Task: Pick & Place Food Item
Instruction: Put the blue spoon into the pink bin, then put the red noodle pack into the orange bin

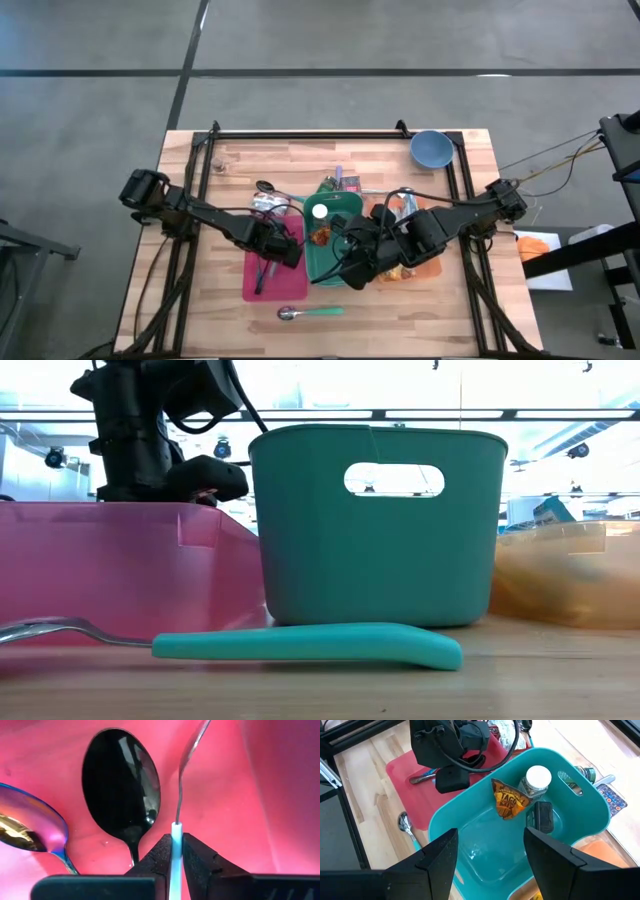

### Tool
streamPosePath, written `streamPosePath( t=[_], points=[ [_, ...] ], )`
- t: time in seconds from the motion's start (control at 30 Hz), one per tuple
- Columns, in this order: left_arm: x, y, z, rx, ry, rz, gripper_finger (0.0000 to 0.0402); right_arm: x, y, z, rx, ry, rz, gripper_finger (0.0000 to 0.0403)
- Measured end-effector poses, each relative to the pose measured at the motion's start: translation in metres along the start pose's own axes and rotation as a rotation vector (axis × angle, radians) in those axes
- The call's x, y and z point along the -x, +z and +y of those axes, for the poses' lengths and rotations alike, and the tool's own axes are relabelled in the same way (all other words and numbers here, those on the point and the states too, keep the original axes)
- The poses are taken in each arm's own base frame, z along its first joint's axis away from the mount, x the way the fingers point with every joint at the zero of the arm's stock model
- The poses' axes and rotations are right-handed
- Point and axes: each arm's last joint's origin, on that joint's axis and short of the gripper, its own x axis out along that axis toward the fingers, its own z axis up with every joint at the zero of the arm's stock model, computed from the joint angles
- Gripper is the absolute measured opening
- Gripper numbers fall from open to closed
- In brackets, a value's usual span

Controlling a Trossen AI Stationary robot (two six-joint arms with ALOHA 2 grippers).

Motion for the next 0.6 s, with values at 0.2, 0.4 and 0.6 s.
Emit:
streamPosePath(
  t=[0.2,0.4,0.6],
  points=[
    [0.0,0.0,-0.001,-0.03,-0.009,0.023,0.0096,0.0,0.0,0.0,0.0,0.0,0.0,0.0223],
    [0.001,0.002,-0.001,-0.01,-0.018,0.054,0.0174,0.0,0.0,0.0,0.001,-0.001,0.002,0.0223],
    [0.021,0.004,-0.001,-0.052,-0.098,0.122,0.0215,0.0,-0.001,0.0,0.017,0.016,0.024,0.0223]
  ],
)
